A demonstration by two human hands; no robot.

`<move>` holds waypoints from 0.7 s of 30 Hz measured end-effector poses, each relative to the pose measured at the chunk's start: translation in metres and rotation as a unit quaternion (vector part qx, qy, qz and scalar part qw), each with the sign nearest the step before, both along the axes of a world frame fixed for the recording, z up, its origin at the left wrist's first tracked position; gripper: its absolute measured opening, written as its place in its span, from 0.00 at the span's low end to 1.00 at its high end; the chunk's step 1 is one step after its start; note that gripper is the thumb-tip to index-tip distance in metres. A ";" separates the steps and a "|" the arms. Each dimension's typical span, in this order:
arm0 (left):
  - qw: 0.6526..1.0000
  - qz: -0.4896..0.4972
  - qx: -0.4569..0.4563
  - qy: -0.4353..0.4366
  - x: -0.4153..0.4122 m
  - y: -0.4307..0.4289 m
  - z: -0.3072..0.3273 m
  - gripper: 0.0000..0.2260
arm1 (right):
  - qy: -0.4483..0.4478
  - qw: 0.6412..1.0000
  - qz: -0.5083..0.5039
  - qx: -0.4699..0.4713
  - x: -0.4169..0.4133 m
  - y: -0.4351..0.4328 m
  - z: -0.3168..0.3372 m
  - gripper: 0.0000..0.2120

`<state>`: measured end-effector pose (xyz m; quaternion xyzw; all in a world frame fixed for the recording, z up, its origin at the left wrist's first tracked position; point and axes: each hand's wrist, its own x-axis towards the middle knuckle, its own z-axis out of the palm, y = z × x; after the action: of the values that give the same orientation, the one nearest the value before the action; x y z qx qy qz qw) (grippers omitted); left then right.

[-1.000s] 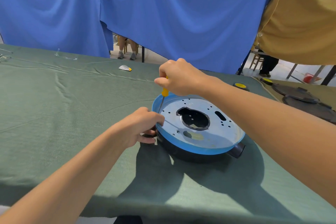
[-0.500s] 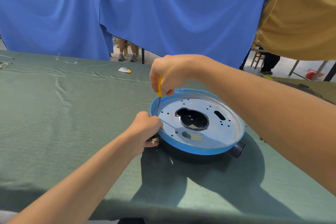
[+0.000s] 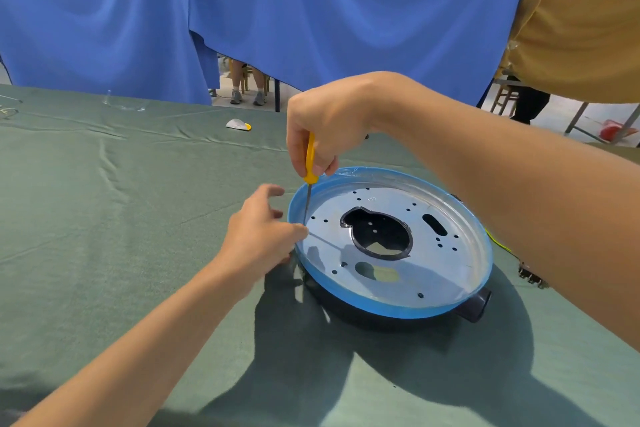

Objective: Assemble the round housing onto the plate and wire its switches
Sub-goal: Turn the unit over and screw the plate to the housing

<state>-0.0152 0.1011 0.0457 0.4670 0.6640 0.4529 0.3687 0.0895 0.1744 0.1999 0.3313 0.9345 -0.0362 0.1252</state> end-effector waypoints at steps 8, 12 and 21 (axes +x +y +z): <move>0.927 -0.167 -0.075 0.328 -0.009 0.026 0.044 0.04 | 0.000 1.000 0.001 -0.023 -0.001 0.002 0.001 0.10; 0.915 -0.214 -0.103 0.327 -0.008 0.039 0.054 0.05 | -0.006 1.000 -0.008 -0.022 -0.001 -0.002 0.002 0.09; 0.941 -0.195 -0.076 0.267 -0.009 0.037 0.050 0.06 | 0.005 0.998 -0.052 -0.029 0.000 -0.004 -0.002 0.11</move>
<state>-0.0242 0.1376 0.0952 0.6615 0.6665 0.1790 0.2934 0.0893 0.1699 0.1975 0.3759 0.9151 -0.0712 0.1275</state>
